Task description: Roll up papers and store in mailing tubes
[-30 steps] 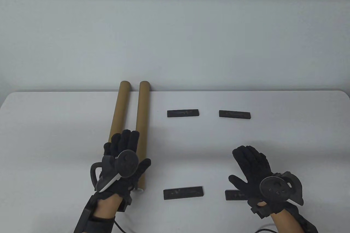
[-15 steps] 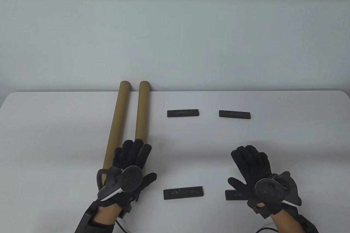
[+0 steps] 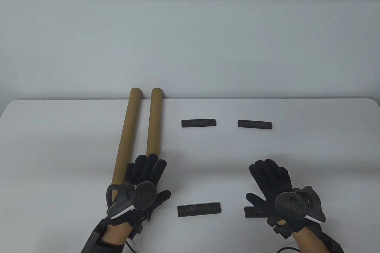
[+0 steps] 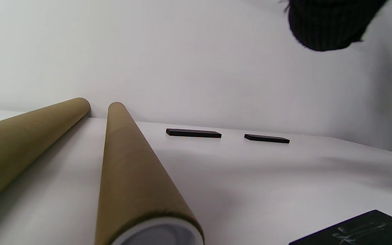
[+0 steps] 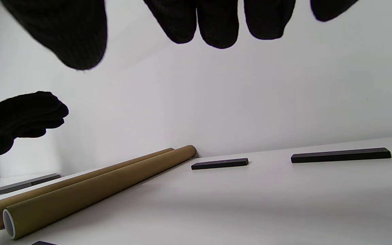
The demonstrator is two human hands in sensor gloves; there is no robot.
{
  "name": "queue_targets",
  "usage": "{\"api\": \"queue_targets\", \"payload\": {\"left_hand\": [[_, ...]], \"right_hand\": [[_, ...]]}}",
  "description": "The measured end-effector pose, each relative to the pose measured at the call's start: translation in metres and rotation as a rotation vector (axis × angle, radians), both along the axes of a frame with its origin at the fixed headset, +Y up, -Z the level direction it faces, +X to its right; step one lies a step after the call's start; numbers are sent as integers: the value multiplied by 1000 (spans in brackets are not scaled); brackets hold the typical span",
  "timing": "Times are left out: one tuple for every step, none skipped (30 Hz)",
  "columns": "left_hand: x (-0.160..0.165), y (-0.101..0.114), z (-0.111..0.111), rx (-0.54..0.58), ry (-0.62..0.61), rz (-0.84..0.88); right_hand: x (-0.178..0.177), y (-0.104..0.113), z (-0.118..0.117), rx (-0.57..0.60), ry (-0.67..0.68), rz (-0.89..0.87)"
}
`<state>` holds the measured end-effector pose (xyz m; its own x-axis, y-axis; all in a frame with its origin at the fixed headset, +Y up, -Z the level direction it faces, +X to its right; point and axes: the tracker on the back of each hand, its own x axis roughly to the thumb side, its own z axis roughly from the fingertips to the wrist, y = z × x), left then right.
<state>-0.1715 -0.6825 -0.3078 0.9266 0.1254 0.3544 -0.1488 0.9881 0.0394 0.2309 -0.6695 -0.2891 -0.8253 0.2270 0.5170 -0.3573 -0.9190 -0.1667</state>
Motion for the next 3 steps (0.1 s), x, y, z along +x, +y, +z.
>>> {"api": "queue_targets", "payload": {"left_hand": [[0, 0, 0, -2, -1, -2], [-1, 0, 0, -8, 1, -4], [-2, 0, -1, -9, 3, -4]], "right_hand": [[-1, 0, 0, -2, 0, 0], [-2, 0, 0, -6, 1, 1], [-3, -1, 0, -8, 2, 2]]}}
